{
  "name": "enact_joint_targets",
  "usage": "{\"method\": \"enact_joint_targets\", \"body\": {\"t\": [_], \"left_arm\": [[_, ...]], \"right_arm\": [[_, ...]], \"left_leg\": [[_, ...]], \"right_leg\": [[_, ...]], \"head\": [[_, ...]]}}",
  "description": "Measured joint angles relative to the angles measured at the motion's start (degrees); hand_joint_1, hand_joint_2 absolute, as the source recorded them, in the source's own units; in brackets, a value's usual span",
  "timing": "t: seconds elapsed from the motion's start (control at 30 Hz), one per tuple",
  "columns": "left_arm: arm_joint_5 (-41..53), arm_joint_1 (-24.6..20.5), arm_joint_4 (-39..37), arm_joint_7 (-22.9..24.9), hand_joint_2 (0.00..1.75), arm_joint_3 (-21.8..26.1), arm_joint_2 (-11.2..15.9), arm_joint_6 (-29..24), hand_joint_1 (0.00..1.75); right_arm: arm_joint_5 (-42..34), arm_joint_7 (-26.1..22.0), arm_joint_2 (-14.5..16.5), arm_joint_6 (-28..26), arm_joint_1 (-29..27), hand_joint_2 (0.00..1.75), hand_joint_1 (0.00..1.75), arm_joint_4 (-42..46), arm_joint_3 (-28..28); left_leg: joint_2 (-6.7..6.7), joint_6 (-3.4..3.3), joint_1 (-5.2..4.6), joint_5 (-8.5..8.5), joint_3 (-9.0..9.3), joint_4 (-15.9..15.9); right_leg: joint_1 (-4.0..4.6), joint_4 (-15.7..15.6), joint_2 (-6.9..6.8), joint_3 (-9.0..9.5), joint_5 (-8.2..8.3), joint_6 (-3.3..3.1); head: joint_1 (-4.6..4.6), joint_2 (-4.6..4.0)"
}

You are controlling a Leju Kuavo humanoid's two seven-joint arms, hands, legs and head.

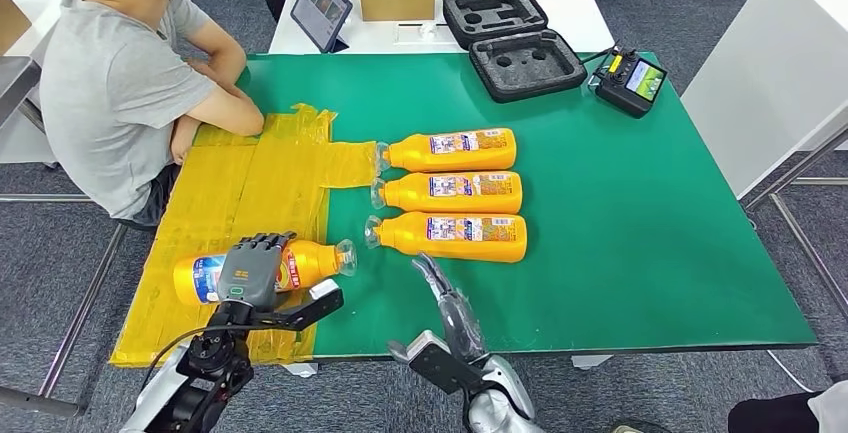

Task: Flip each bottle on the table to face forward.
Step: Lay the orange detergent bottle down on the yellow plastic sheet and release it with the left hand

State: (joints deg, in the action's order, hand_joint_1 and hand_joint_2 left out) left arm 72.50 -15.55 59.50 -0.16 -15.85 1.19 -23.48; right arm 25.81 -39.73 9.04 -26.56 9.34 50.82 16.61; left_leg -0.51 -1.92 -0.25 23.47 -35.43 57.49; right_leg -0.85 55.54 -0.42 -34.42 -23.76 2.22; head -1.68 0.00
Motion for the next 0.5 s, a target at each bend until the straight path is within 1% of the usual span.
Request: {"method": "enact_joint_targets", "body": {"t": [0.27,0.43,0.5], "left_arm": [[-0.17,-1.6,-1.38,-0.14,1.75,0.69,-0.54,1.34,1.72],[-0.05,-2.22,-2.29,-0.16,1.75,0.82,-0.88,1.44,1.54],[0.07,-2.45,-2.64,-0.16,1.75,0.83,-0.97,1.62,1.49]], "right_arm": [[-0.96,-0.19,-0.07,-0.02,2.5,1.75,0.0,-1.83,-1.11],[-1.4,-0.21,-0.11,-0.71,2.44,1.75,0.0,-2.65,-1.31],[-1.59,-0.22,-0.19,-0.84,2.4,1.75,0.0,-2.89,-1.32]], "left_leg": [[0.0,0.06,0.0,-0.07,0.01,0.01],[0.0,0.06,0.0,-0.06,0.0,0.0],[0.0,0.06,0.0,-0.05,0.0,0.0]], "right_leg": [[0.0,0.0,-0.01,0.01,0.03,0.01],[0.0,0.0,0.0,0.0,0.03,0.0],[0.0,0.0,0.0,0.0,0.02,0.0]], "head": [[0.0,0.0],[0.0,0.0],[0.0,0.0]]}}
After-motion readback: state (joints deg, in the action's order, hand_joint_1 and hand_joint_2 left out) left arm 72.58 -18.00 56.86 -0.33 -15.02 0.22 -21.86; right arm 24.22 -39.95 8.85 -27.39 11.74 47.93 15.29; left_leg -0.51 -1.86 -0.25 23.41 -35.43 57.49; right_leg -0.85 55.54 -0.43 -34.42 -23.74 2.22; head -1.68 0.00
